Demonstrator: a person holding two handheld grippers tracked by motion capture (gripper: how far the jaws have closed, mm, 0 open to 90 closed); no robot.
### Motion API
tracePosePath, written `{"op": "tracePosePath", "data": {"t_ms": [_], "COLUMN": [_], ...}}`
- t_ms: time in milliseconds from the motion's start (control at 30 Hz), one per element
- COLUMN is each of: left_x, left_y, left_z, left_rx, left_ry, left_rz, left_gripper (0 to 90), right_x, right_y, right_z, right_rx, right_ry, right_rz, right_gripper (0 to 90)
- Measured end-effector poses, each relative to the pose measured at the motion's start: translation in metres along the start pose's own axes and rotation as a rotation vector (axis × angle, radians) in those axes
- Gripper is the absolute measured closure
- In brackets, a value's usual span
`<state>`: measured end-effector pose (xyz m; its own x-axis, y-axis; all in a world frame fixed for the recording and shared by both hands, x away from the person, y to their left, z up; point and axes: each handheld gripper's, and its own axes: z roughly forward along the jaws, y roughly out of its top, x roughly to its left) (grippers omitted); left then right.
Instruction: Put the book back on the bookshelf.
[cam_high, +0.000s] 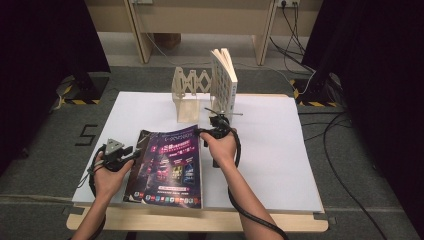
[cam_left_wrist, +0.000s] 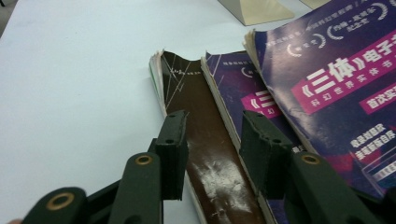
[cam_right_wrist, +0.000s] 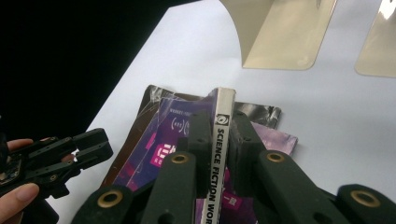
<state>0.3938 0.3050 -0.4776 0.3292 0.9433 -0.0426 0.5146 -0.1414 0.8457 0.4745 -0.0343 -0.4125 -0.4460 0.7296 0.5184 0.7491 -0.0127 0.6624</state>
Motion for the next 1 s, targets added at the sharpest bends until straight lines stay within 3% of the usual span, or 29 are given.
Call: {"op": "tracePosePath", "data": {"t_ms": [400,1000], "left_x": [0.013,0.022], "left_y": [-0.005,-0.017], "left_z": [0.002,0.009], "left_rx": [-0.073,-0.125], "left_ry": [0.027,0.068], "left_rz": [-0.052,-0.062], "left_gripper": [55.9,50.3], "right_x": [0.008,0.011], "right_y": [0.007,0.011], "right_z": [-0.020,-0.043], "right_rx": [-0.078,-0.167], "right_ry": [-0.012,-0.029], "right_rz": [-0.038,-0.069], "right_gripper": [83.5,83.6]}}
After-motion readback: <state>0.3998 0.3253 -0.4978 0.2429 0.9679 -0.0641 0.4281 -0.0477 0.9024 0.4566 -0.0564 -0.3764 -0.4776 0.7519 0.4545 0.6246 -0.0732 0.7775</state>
